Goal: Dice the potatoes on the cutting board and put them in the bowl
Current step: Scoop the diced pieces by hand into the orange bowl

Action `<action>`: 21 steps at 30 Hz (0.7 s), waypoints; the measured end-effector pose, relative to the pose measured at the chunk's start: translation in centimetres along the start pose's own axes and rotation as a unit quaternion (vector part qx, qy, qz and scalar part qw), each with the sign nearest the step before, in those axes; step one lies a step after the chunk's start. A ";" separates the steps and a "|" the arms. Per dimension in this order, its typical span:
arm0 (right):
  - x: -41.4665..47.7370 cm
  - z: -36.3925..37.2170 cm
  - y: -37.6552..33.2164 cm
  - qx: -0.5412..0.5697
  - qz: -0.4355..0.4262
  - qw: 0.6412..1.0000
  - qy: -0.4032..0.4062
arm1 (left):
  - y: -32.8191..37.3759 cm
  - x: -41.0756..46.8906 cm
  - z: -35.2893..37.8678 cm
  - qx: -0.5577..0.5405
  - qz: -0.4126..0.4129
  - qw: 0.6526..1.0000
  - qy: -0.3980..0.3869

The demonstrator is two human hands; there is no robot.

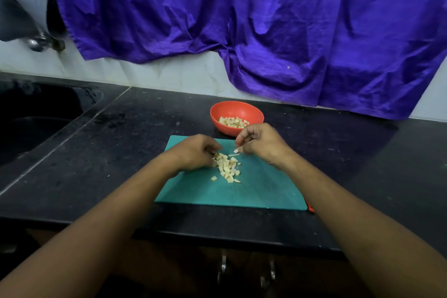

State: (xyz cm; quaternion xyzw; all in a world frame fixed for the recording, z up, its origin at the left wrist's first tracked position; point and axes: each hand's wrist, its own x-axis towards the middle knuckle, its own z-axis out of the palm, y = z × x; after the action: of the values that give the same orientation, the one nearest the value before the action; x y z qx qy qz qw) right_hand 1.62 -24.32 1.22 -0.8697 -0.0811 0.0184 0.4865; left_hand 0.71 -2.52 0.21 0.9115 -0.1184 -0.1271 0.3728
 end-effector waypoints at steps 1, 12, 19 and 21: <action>-0.1 0.0 0.1 0.007 -0.003 1.000 -0.007 | 0.0 -0.1 -0.3 0.014 -0.002 1.000 -0.028; -0.5 0.6 0.1 0.174 0.064 0.981 -0.061 | 1.1 0.4 0.1 0.124 -0.021 0.992 -0.023; -0.1 -0.7 0.8 -0.049 0.092 0.993 -0.055 | 1.2 0.5 0.4 0.119 -0.008 0.993 0.005; 0.1 -0.2 0.6 -0.176 0.085 0.978 -0.077 | 1.4 0.3 0.0 0.102 -0.011 0.995 0.012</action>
State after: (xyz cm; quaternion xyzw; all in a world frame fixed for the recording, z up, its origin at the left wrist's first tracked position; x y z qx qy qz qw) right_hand 1.81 -24.83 0.79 -0.9413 -0.0465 0.1122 0.3151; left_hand 0.78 -3.61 1.13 0.9475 -0.1168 -0.1075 0.2776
